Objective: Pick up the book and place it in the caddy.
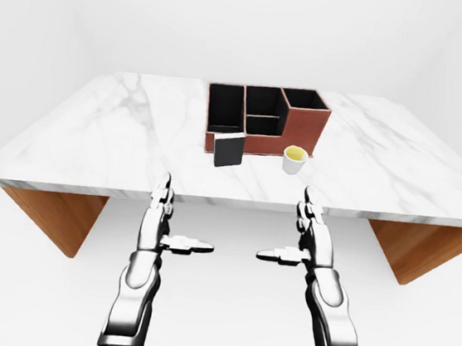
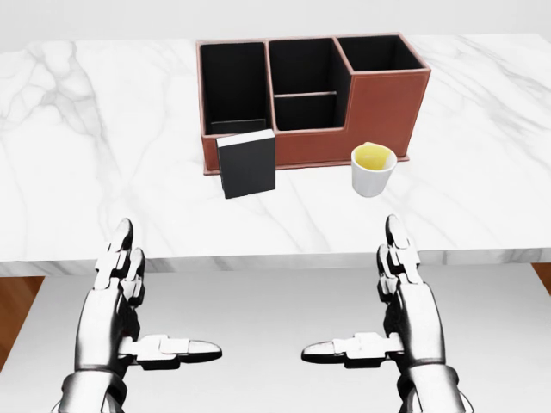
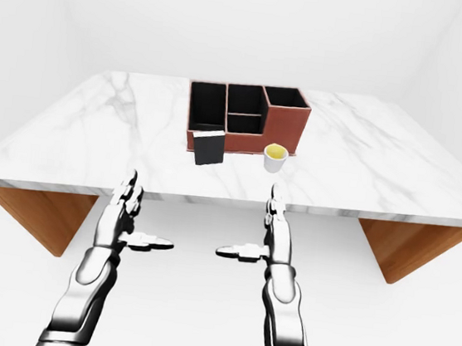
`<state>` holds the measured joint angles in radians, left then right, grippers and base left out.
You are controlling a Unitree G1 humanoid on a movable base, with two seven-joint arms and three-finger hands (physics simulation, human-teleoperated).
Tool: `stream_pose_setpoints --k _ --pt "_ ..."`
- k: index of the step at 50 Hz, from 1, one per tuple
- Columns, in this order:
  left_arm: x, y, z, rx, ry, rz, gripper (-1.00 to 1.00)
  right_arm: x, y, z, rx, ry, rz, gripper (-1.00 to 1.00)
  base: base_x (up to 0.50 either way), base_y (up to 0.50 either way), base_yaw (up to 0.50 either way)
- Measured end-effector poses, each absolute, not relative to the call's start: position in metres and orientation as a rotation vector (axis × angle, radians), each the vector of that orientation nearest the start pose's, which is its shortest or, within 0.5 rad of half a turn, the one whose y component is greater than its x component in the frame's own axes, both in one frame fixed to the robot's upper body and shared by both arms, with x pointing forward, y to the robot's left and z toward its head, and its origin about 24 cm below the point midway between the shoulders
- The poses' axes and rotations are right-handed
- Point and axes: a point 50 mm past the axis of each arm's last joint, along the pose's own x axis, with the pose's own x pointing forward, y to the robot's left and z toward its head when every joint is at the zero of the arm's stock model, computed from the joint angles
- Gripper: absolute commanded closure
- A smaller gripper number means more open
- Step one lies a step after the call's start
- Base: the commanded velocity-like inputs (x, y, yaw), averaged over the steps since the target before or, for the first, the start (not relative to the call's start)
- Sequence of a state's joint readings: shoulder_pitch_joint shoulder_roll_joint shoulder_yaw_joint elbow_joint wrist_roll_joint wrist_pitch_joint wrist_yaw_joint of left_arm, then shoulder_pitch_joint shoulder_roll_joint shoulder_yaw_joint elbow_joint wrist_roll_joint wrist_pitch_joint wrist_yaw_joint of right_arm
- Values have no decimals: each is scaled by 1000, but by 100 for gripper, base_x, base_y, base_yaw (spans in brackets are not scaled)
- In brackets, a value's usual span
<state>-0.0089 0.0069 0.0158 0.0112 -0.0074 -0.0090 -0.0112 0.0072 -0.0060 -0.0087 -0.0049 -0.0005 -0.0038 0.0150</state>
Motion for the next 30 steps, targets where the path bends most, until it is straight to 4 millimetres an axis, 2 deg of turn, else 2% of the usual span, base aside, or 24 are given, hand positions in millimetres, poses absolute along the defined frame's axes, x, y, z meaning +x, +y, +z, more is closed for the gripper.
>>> stream_pose_setpoints --k 30 --pt "262 160 38 15 -13 19 -100 247 -155 44 -40 -16 25 -100 0 0 0"
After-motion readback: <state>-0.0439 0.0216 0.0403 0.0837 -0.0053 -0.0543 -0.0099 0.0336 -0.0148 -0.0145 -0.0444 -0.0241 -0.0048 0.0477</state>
